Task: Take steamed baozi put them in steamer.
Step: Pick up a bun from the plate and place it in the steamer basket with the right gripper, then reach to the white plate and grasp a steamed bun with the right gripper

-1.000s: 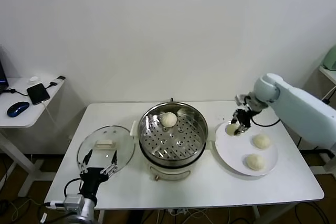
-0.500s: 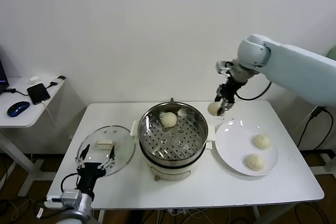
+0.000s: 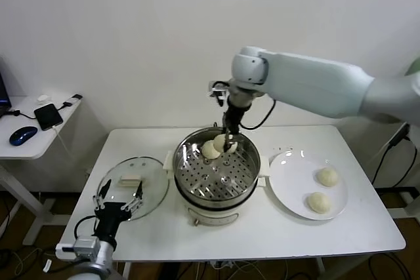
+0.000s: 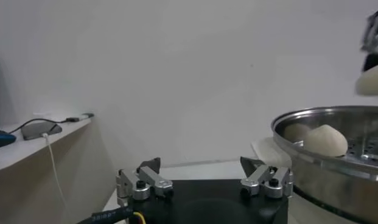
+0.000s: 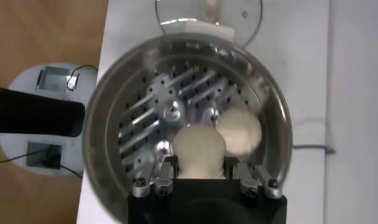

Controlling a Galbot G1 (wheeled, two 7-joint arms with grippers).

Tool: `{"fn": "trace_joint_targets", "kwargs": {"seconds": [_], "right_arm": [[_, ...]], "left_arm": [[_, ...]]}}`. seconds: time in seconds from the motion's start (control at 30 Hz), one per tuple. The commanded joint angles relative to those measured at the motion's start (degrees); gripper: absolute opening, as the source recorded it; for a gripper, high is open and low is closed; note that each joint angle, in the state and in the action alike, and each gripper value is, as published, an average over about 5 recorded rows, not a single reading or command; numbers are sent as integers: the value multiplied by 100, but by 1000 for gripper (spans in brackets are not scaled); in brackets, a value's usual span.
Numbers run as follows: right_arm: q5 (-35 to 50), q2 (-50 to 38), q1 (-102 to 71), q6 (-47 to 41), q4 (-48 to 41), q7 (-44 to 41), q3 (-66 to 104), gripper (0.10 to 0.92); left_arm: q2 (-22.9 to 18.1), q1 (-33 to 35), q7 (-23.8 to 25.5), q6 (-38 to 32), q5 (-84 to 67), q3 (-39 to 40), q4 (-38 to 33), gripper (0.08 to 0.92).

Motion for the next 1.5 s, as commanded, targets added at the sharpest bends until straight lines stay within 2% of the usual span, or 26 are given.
{"fn": "trace_joint_targets", "kwargs": {"seconds": [0.03, 0.27, 0.6, 0.7, 0.9, 0.97, 1.07, 1.27, 1.5], "right_arm": [[55, 1209, -741, -449, -793, 400, -17, 509], [-203, 1631, -1163, -460, -1332, 436, 8, 509], [-323, 1723, -1242, -481, -1357, 439, 91, 515], [-352, 1643, -1199, -488, -1274, 447, 85, 568], [-394, 1246, -994, -519, -880, 474, 162, 738], [-417, 999, -849, -537, -615, 471, 224, 786], [-513, 487, -518, -530, -74, 377, 327, 817], [-909, -1169, 363, -243, 1197, -124, 495, 823], [-1800, -3115, 703, 560, 1996, -1038, 526, 823]], "left_arm": [[3, -8, 3, 18, -34, 11, -14, 823], [16, -34, 1, 14, -109, 11, -7, 823], [21, -45, 10, 10, -126, 51, -37, 823], [21, -48, 14, 11, -128, 51, -44, 823], [1, -37, 16, 17, -126, 67, -60, 823], [-7, -33, 20, 25, -126, 78, -70, 823], [-22, -36, 37, 43, -129, 104, -89, 823], [-39, -25, 66, 66, -260, 134, -128, 823], [-11, 39, 152, 157, -526, 119, -200, 823]]}}
